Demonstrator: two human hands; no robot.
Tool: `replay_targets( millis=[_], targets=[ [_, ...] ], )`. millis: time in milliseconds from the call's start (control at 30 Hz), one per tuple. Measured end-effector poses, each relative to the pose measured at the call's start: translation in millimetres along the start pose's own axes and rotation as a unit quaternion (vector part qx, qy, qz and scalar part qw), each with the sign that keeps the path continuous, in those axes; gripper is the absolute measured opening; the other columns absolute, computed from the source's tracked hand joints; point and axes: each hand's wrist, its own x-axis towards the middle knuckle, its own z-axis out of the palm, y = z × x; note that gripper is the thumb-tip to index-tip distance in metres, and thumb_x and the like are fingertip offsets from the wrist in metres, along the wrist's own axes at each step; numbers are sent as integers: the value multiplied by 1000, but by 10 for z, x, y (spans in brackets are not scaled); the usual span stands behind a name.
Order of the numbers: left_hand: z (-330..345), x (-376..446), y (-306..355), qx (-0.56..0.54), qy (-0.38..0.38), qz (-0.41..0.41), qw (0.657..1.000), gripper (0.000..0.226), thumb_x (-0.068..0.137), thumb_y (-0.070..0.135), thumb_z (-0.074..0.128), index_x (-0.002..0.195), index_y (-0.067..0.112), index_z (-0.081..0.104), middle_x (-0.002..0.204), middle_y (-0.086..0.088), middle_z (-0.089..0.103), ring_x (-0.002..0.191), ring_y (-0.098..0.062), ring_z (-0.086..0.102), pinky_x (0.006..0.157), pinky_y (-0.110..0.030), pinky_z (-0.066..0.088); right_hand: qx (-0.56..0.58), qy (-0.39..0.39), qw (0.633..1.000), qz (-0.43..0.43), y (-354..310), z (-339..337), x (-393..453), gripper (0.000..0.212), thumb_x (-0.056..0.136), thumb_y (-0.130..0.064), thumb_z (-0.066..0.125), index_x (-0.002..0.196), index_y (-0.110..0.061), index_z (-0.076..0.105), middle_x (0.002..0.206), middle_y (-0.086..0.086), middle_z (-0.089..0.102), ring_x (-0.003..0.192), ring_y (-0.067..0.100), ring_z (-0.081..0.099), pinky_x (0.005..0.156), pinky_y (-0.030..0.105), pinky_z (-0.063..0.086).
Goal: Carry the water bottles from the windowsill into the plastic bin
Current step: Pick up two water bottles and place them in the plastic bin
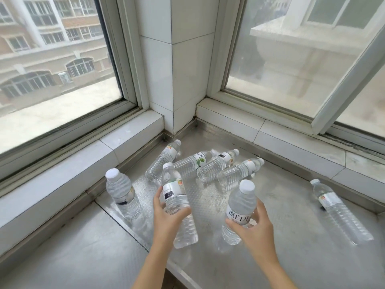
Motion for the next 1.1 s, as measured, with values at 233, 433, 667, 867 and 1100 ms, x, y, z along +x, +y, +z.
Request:
replay_targets(
  millis=[233,433,667,867,1100],
  targets=[
    [-220,-617,444,-53,35,78,995,92,66,2,89,134,46,45,122,-7,61,90,-16,74,77,-38,60,71,-80,993,-46,-475,-252,-190,79,49,-13,93,116,-36,57,99,-7,72,92,10,68,79,33,55],
    [-431,-1475,699,-49,98,167,980,99,59,0,93,129,51,46,118,-4,61,86,-9,73,69,-27,59,125,-178,973,-80,-872,-526,-464,78,47,0,92,109,-38,62,89,-5,75,80,14,71,72,35,56],
    [-656,-2560,586,-18,238,226,944,102,43,19,93,121,65,48,111,3,67,90,-10,71,69,-20,54,170,-330,924,-92,-1223,-610,-941,77,48,3,91,114,-26,64,87,1,77,76,19,73,79,50,56],
    [-1091,-3436,473,-10,372,249,894,100,49,11,97,112,70,48,117,5,65,97,-11,68,73,-23,51,167,-485,852,-105,-1451,-420,-1515,82,45,-10,92,119,-29,60,88,3,77,79,24,73,81,49,56],
    [-1523,-4369,343,-18,499,271,823,98,51,14,98,109,75,47,120,7,63,102,-9,65,73,-25,49,152,-603,768,-153,-1716,-61,-2407,78,45,-15,89,116,-28,60,87,-2,77,76,18,73,65,30,59]
  ],
)
